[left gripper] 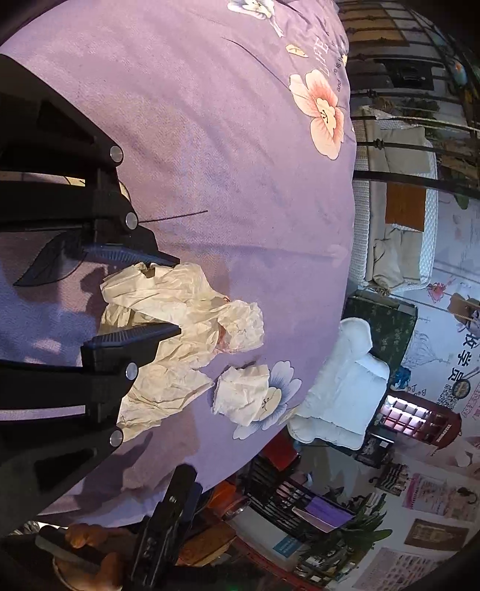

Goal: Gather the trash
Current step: 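Move both tools over the table toward the crumpled paper and white tissue, then grasp the crumpled white paper with left tool while right tool grasps the white tissue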

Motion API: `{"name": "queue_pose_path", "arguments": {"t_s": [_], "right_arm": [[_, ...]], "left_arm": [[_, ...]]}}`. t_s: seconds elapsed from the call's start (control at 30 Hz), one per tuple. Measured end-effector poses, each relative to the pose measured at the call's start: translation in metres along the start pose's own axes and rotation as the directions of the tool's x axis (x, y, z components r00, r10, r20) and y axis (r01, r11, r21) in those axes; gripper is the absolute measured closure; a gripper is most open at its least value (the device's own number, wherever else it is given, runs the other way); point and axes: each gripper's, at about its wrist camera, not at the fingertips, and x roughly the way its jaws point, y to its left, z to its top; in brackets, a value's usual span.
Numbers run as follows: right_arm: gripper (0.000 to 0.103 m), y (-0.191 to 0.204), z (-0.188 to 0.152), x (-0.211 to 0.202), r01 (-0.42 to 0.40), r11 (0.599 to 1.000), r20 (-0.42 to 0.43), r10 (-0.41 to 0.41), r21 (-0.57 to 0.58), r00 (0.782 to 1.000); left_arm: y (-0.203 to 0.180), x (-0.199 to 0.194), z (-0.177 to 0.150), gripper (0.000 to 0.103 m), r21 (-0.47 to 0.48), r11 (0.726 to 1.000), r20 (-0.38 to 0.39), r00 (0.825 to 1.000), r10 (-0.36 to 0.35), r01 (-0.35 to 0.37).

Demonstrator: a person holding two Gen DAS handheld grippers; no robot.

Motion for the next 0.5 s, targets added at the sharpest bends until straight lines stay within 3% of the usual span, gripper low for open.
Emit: {"name": "queue_pose_path", "arguments": {"t_s": [0.13, 0.4, 0.47, 0.5], "right_arm": [[0.025, 0.005, 0.023, 0.030, -0.023, 1.000, -0.033, 0.022, -0.010, 0.999], [0.028, 0.024, 0.048, 0.076, -0.015, 0.999, -0.091, 0.011, -0.043, 0.996], [0.040, 0.030, 0.051, 0.086, 0.004, 0.998, -0.105, -0.011, -0.061, 0.994], [0.054, 0.032, 0.052, 0.091, 0.009, 0.998, -0.115, -0.017, -0.065, 0.993]], "left_arm": [[0.003, -0.015, -0.005, 0.071, -0.023, 1.000, 0.041, 0.999, 0.014, -0.013], [0.006, -0.020, -0.011, 0.071, -0.049, 0.999, 0.052, 0.999, 0.012, -0.009], [0.006, -0.019, -0.011, 0.071, -0.051, 0.999, 0.050, 0.999, 0.008, -0.005], [0.006, -0.019, -0.011, 0.071, -0.052, 0.999, 0.050, 0.999, 0.007, -0.004]]}}
